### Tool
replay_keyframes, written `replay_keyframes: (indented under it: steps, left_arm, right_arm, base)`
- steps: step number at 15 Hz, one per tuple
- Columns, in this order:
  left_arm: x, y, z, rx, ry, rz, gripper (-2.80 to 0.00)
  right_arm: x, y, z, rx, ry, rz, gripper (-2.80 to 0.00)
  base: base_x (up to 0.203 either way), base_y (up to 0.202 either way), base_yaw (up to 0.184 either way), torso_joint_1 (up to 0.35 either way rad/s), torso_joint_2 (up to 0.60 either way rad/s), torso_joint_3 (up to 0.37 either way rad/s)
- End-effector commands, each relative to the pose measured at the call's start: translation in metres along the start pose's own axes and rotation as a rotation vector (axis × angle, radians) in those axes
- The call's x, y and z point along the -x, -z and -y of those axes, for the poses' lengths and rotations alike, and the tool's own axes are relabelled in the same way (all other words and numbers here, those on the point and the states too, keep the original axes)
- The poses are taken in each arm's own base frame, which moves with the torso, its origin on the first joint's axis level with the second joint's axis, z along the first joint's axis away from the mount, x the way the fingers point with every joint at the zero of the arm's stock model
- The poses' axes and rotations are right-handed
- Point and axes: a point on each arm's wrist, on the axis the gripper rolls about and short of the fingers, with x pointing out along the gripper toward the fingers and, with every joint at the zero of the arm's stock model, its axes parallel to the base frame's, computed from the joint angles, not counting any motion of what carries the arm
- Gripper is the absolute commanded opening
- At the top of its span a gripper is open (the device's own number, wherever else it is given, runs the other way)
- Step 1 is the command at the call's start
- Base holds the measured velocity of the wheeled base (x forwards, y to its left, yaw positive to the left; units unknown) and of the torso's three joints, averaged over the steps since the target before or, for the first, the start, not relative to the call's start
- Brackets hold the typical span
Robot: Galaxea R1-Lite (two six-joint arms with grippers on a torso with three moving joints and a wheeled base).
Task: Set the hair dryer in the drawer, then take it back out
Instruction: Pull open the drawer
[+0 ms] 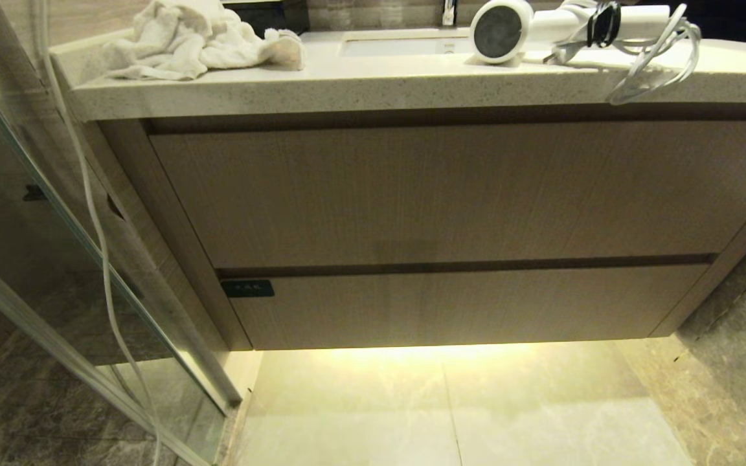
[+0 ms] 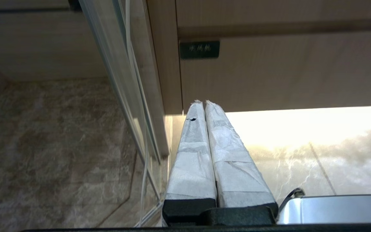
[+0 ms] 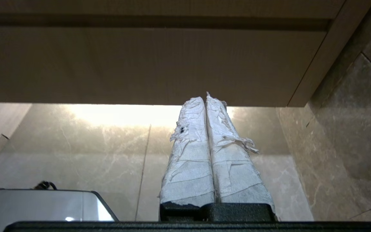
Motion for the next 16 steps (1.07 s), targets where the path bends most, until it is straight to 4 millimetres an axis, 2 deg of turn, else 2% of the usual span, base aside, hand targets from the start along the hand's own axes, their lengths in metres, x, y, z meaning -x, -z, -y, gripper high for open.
replay_keyframes:
  steps: [1, 5, 9, 12, 16]
  left_arm:
    - [-0.0002, 0.0005, 0.0, 0.0, 0.0, -0.004, -2.8]
    - [-0.0002, 0.0005, 0.0, 0.0, 0.0, -0.004, -2.8]
    - [-0.0001, 0.0003, 0.0, 0.0, 0.0, -0.002, -2.8]
    - [-0.0002, 0.0003, 0.0, 0.0, 0.0, -0.003, -2.8]
    - [-0.0001, 0.0005, 0.0, 0.0, 0.0, -0.003, -2.8]
  right_arm:
    - [-0.0001, 0.0, 0.0, 0.0, -0.001, -0.001, -2.8]
    - [0.0, 0.0002, -0.0001, 0.0, -0.003, -0.002, -2.8]
    - [0.0, 0.0003, -0.0001, 0.0, -0.003, -0.003, -2.8]
    - [-0.0001, 0.0004, -0.0001, 0.002, -0.003, -0.006, -2.8]
    - [0.0, 0.0004, 0.0, 0.0, -0.002, -0.004, -2.8]
  base:
    - [0.0, 0.0, 0.0, 0.086, -0.22, -0.018]
    - [0.0, 0.0, 0.0, 0.177, -0.08, -0.169]
    - [0.0, 0.0, 0.0, 0.043, -0.11, -0.045]
    - [0.0, 0.0, 0.0, -0.057, -0.01, 0.046]
    - [0.0, 0.0, 0.0, -0.149, 0.24, 0.122]
